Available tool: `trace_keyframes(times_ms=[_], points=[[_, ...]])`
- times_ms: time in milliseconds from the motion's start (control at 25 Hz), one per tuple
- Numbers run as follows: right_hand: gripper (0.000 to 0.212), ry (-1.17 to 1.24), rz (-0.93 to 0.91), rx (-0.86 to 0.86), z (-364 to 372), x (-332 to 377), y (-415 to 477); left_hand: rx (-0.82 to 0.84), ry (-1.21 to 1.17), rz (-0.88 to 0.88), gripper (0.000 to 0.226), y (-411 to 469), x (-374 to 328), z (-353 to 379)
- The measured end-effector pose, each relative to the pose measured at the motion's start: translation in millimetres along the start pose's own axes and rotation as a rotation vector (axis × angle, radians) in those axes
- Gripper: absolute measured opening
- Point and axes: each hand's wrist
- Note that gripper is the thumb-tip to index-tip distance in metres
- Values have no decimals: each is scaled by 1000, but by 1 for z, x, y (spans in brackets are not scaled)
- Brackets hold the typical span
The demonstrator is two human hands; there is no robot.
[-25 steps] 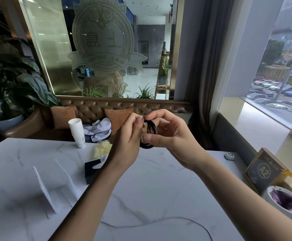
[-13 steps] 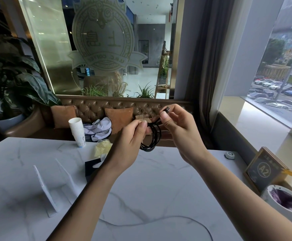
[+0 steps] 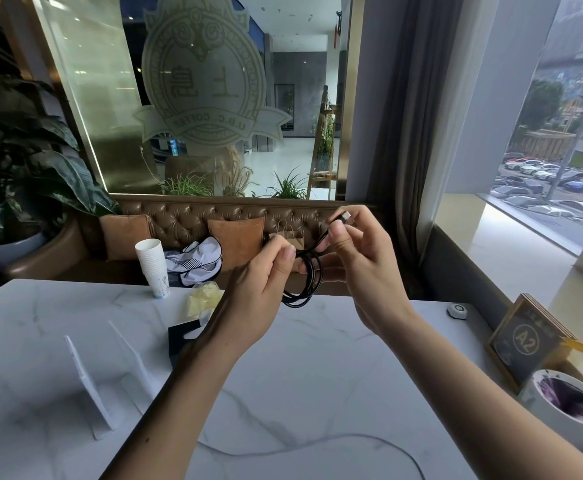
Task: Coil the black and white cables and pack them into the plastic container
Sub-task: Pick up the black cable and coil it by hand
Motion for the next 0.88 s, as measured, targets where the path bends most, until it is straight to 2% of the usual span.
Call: trace_keyframes(times_ms=[200,320,400,480,600,760,880], points=[[11,78,91,-56,-2,0,1,-9,-139,4,34,2,-3,7],[17,60,64,-56,-6,-2,-3,-29,-185,-36,35,2,1,11],[28,-77,-80,-86,-11,-5,-5,-42,-194,-67,36,3,5,11],[37,-359,-318,-182,-16,-10,-7,-43,-193,-99,37,3,7,11],[24,-794,-580,-393,-19,-20,-9,-37,-195,-124,38,1,10,15],[11,-974,-685,-451,-22,-29,-9,-55,-222,-145,37,-1,10,16],[9,-981,-563,-361,-22,-28,-7,-78,-225,-127,37,-2,6,16]])
Point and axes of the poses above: each hand's wrist, its own y-axis towards the middle knuckle, its own z-axis out of the palm, x = y × z, and after that the axes turned 11 degrees about z, right-handed
